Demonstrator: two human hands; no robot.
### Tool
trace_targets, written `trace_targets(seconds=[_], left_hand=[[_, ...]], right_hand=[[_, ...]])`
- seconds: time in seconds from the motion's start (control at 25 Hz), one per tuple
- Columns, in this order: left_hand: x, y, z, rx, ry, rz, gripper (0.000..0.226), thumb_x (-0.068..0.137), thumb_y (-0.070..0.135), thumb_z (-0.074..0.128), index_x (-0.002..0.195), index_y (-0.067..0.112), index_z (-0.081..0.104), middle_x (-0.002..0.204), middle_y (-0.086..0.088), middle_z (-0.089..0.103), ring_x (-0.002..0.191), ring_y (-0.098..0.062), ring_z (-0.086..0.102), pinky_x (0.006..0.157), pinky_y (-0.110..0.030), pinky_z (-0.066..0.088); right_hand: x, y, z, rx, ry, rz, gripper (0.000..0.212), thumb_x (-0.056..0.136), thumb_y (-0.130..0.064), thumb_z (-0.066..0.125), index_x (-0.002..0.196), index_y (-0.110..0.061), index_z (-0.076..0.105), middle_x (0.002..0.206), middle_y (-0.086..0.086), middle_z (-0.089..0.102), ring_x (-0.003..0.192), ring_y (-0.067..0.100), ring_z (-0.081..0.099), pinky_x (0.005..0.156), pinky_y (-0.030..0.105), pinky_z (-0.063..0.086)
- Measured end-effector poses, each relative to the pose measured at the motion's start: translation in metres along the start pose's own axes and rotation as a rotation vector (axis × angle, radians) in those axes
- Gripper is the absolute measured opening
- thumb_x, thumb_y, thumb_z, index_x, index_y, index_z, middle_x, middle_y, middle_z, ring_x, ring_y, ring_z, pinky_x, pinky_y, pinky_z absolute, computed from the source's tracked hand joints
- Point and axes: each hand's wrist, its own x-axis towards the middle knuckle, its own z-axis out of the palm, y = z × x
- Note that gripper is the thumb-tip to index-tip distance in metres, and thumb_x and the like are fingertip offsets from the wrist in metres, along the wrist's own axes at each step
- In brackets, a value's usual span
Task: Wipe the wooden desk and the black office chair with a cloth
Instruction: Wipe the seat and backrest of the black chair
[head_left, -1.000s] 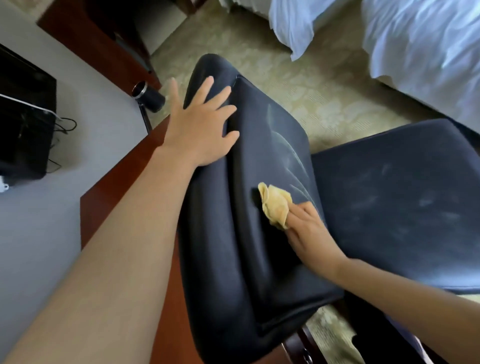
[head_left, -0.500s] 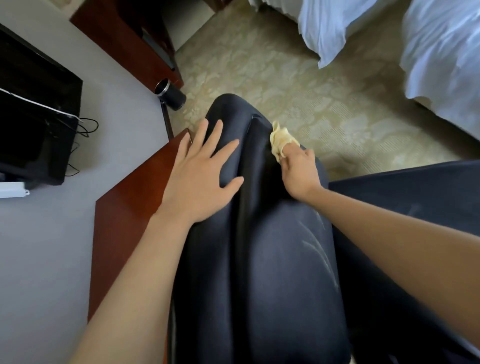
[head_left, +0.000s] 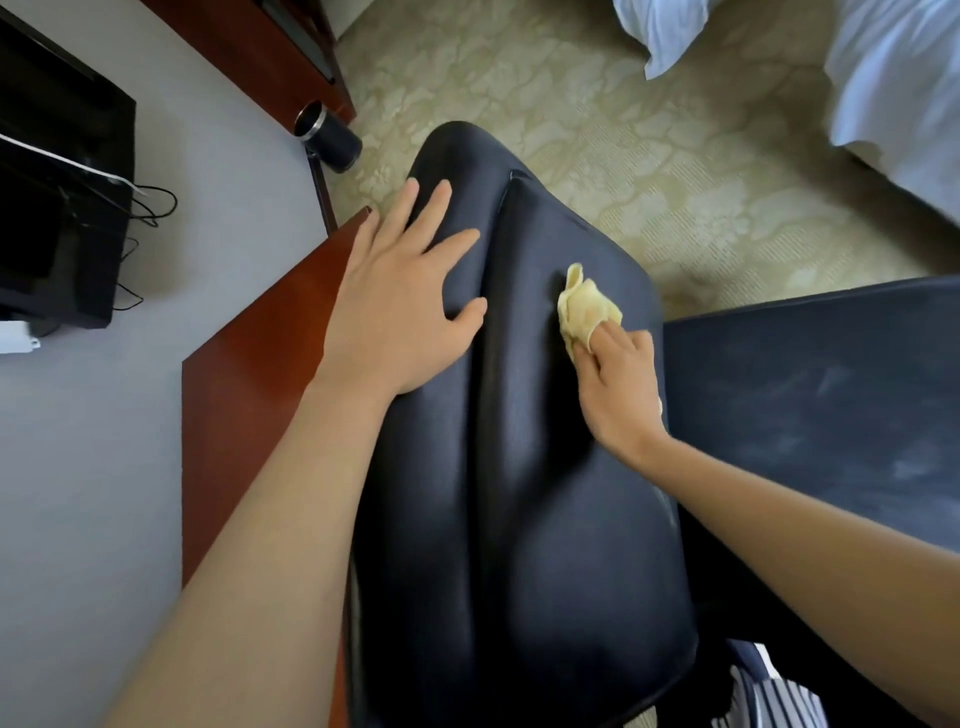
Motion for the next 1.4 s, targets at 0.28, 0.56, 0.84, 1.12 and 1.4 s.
trace_targets(seconds=[0.28, 0.56, 0.84, 1.12, 1.4], left_hand=[[0.000, 0.002, 0.001, 0.026, -0.005, 0.025, 0.057, 0.090, 0.038, 0.055, 0.142, 0.020, 0.043, 0.159, -0.004, 0.017, 0.147, -0.022, 0.004, 0.117, -0.037, 0.004], [0.000, 0.005, 0.000, 0.014, -0.020, 0.023, 0.058, 0.091, 0.042, 0.050, 0.145, 0.023, 0.039, 0.160, -0.001, 0.012, 0.148, -0.019, 0.000, 0.117, -0.035, 0.000], [0.002, 0.005, -0.005, -0.117, 0.013, 0.029, 0.049, 0.096, 0.024, 0.046, 0.145, 0.024, 0.038, 0.159, 0.002, 0.018, 0.147, -0.011, 0.003, 0.117, -0.028, -0.002], [-0.001, 0.001, -0.005, -0.194, 0.063, -0.010, 0.048, 0.096, 0.016, 0.048, 0.143, 0.018, 0.042, 0.157, 0.000, 0.023, 0.147, -0.010, 0.006, 0.117, -0.024, -0.001], [-0.001, 0.002, -0.003, -0.162, 0.052, -0.018, 0.049, 0.094, 0.015, 0.049, 0.143, 0.017, 0.041, 0.157, -0.003, 0.025, 0.147, -0.014, 0.008, 0.118, -0.029, 0.002]], right_hand=[[-0.118, 0.042, -0.020, -0.012, -0.108, -0.302, 0.021, 0.089, -0.011, 0.044, 0.103, -0.020, 0.058, 0.099, -0.019, 0.050, 0.079, 0.019, 0.038, 0.071, 0.023, 0.036], [-0.039, 0.033, -0.013, -0.123, -0.017, -0.153, 0.025, 0.085, 0.010, 0.048, 0.098, -0.004, 0.064, 0.087, 0.001, 0.061, 0.079, 0.023, 0.039, 0.063, 0.045, 0.048], [0.123, -0.037, -0.016, -0.140, -0.067, 0.109, 0.019, 0.093, -0.004, 0.035, 0.097, -0.009, 0.052, 0.100, 0.020, 0.061, 0.094, 0.035, 0.046, 0.091, 0.037, 0.035], [0.146, -0.094, -0.024, -0.387, -0.169, -0.066, 0.025, 0.089, -0.005, 0.038, 0.107, -0.004, 0.056, 0.109, 0.019, 0.060, 0.111, 0.038, 0.045, 0.074, 0.033, 0.034], [0.093, -0.080, -0.031, -0.653, -0.175, -0.459, 0.040, 0.087, -0.003, 0.042, 0.126, -0.010, 0.046, 0.129, 0.001, 0.046, 0.108, 0.030, 0.036, 0.076, 0.032, 0.036]])
